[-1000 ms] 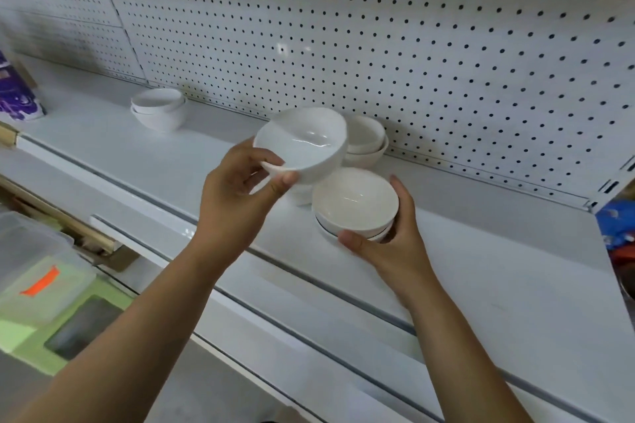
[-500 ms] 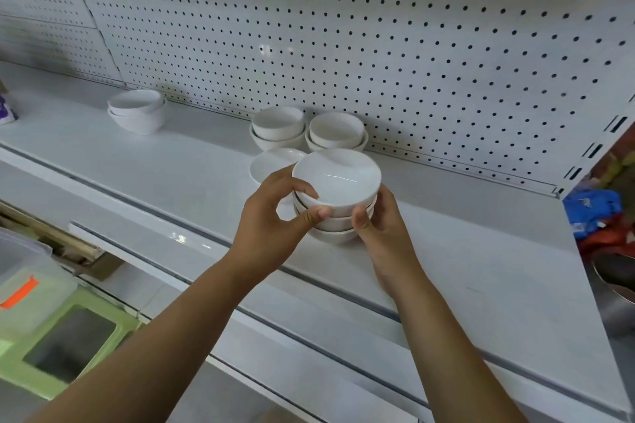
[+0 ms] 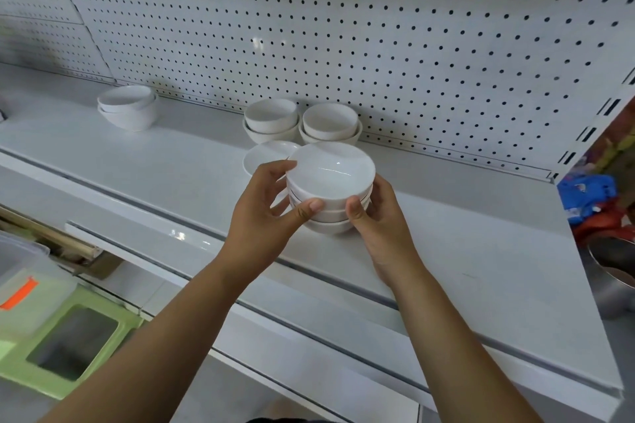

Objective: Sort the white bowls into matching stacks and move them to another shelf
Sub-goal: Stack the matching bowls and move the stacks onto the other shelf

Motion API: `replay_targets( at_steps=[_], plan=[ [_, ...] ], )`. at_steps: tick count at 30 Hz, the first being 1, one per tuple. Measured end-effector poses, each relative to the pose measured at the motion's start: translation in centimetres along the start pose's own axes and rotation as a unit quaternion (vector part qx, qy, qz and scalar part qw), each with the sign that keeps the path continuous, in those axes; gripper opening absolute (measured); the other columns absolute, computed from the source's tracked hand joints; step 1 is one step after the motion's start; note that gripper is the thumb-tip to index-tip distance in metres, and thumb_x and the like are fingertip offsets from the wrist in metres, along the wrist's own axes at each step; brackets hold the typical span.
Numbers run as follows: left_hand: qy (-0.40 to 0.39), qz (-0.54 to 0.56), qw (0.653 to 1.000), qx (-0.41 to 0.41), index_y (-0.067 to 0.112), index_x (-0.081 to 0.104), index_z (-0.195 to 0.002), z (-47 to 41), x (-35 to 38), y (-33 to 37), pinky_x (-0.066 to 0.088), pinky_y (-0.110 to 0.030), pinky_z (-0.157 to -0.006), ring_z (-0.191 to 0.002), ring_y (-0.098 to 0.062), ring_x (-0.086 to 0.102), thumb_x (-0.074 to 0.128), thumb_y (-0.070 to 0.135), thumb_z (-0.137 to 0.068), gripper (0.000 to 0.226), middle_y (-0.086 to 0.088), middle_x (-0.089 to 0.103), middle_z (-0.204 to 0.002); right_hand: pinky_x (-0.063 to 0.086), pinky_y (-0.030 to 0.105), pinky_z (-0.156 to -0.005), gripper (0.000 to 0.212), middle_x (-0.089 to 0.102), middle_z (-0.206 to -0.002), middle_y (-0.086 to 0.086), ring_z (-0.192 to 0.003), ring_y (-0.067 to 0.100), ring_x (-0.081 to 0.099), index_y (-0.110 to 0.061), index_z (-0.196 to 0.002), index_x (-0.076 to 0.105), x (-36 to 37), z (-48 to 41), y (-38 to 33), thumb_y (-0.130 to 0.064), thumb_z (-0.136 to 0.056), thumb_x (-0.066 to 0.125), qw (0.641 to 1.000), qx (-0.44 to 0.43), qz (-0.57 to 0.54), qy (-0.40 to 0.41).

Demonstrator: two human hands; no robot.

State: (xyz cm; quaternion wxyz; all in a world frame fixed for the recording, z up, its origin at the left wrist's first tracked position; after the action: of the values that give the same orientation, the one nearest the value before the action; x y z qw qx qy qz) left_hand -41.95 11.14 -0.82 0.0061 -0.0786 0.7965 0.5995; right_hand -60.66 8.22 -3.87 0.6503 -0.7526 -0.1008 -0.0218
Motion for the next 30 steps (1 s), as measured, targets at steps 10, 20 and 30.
replay_targets(
  at_steps=[10, 20, 30],
  plan=[
    [0.007, 0.017, 1.0, -0.007, 0.029, 0.056, -0.136, -0.4, -0.4, 0.2, 0.052, -0.043, -0.108, -0.132, -0.014, 0.059, 0.072, 0.052, -0.085, 0.058, 0.011, 0.065, -0.135, 0.051, 0.037, -0.106, 0.063, 0.062, -0.135, -0.013, -0.121, 0.005, 0.063, -0.035, -0.135, 0.056, -2.7, -3.4, -2.6, -0.074, -0.086, 0.057, 0.992, 0.008, 0.108, 0.058],
    [0.169, -0.147, 0.975, 0.002, 0.023, 0.074, -0.111, -5.4, -4.4, 0.5, 0.051, -0.021, -0.087, -0.103, -0.006, 0.066, 0.065, 0.042, -0.099, 0.025, 0.013, 0.074, -0.108, 0.048, 0.025, -0.093, 0.023, 0.075, -0.113, -0.002, -0.108, 0.014, 0.067, -0.018, -0.108, 0.077, -0.4, -13.5, -6.2, -0.035, -0.093, 0.073, 0.913, -0.049, 0.399, -0.065],
    [-0.018, -0.226, 0.968, -0.107, 0.029, 0.068, -0.122, -10.7, -7.0, -3.1, 0.043, -0.026, -0.091, -0.115, -0.012, 0.058, 0.073, 0.056, -0.087, 0.045, 0.007, 0.065, -0.127, 0.047, 0.027, -0.09, 0.025, 0.075, -0.101, -0.01, -0.098, 0.01, 0.064, -0.028, -0.099, 0.079, 1.9, -18.7, -5.4, -0.047, -0.084, 0.08, 0.815, 0.001, 0.555, -0.164]
  ],
)
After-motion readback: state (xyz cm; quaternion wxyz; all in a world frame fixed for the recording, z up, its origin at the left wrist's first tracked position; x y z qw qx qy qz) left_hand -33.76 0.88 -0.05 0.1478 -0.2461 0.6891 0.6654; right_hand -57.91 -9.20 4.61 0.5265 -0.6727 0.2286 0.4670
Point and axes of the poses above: each hand's wrist, its own z-axis away from the middle knuckle, its own x-axis out of the palm, y = z × x, the point moved 4 cm from there along -z, towards the middle knuckle
